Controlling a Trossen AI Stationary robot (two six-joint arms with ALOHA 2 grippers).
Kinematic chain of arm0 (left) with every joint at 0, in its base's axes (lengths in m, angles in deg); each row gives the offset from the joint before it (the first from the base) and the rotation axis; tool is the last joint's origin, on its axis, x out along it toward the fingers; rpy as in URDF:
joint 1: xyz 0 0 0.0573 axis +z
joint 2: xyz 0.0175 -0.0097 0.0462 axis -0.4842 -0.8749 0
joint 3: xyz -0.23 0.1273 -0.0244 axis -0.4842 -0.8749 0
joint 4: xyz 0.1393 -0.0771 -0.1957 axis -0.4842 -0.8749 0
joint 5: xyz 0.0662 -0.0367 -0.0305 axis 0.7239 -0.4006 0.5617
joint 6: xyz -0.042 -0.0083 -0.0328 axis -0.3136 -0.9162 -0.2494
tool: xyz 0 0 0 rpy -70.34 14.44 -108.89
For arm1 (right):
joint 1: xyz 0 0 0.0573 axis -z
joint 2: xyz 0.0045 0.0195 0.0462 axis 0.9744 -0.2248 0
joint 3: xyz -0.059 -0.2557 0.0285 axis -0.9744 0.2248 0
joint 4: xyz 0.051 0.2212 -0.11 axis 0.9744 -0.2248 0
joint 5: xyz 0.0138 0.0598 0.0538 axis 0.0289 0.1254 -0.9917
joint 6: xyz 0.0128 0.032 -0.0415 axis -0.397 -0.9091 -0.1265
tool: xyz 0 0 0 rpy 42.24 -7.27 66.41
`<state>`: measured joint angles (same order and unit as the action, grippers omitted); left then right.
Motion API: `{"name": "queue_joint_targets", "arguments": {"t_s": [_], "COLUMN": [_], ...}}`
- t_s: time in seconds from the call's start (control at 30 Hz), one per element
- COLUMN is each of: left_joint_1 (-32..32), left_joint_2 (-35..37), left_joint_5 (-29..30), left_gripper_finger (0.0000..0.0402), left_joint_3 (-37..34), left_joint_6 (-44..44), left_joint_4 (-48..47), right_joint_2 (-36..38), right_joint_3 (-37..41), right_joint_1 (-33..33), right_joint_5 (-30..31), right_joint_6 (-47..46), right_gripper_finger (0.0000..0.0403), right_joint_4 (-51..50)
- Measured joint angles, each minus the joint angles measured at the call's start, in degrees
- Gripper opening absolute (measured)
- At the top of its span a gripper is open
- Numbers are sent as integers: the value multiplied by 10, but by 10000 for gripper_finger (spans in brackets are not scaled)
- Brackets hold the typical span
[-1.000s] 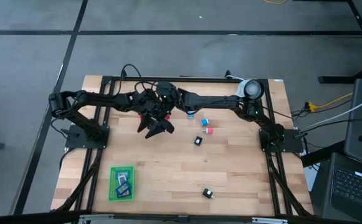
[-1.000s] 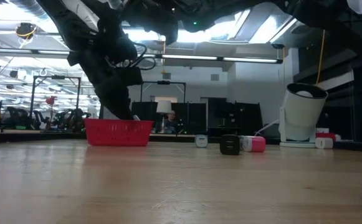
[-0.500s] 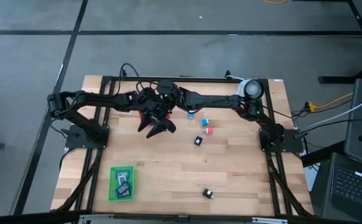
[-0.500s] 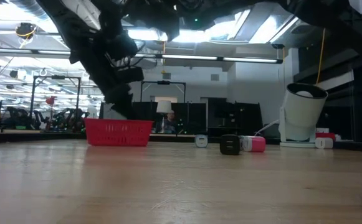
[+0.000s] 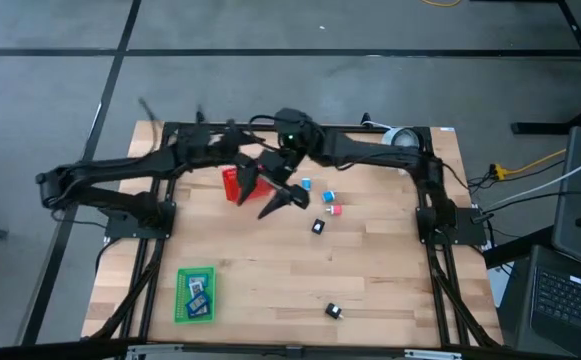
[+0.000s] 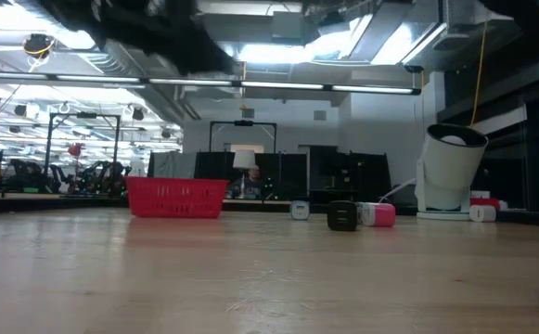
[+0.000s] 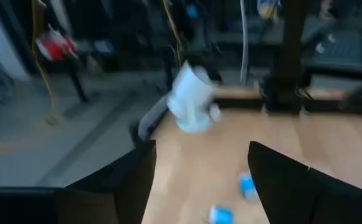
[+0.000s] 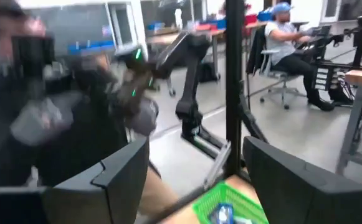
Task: Pick & Place Office items
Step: Put the pink charger adapter into the red bin
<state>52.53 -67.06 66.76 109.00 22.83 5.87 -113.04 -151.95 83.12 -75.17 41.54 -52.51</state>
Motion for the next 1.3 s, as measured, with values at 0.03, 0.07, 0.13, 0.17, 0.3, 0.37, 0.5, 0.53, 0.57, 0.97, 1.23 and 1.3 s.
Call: {"name": "queue_joint_targets", "arguments": {"t_s": [0.03, 0.07, 0.13, 0.17, 0.3, 0.37, 0.5, 0.53, 0.57, 0.97, 1.23, 1.3], "left_joint_1": [-12, -25, -52, -61, -105, -125, -161, -173, -185, -307, -341, -342], "left_joint_2": [24, 41, 74, 92, 173, 209, 282, 299, 313, 389, 381, 376], "left_joint_5": [30, 55, 63, 63, 112, 153, 198, 198, 197, 227, 257, 257], "left_gripper_finger": [246, 244, 240, 238, 232, 229, 224, 222, 221, 212, 212, 212], "left_joint_3": [0, 1, 0, -2, 1, 0, 0, 0, 0, -40, -100, -112], "left_joint_6": [8, 15, 14, 10, 20, 27, 16, 3, -10, -62, -63, -60], "left_joint_4": [-8, -21, -61, -82, -126, -163, -221, -238, -250, -317, -263, -233], "right_joint_2": [14, 26, 55, 68, 92, 100, 106, 104, 104, 138, 247, 281], "right_joint_3": [0, 0, 0, 0, 0, 0, 0, 3, 14, 409, 701, 738], "right_joint_1": [-2, -5, -14, -19, -46, -66, -110, -118, -124, -166, -213, -233], "right_joint_5": [2, 13, 59, 96, 190, 208, 318, 348, 374, 717, 769, 773], "right_joint_6": [34, 65, 135, 173, 223, 209, 186, 174, 157, -166, -411, -459], "right_gripper_finger": [265, 265, 265, 265, 265, 265, 265, 265, 265, 265, 265, 265], "right_joint_4": [-47, -96, -217, -281, -401, -417, -492, -517, -527, -462, -255, -211]}}
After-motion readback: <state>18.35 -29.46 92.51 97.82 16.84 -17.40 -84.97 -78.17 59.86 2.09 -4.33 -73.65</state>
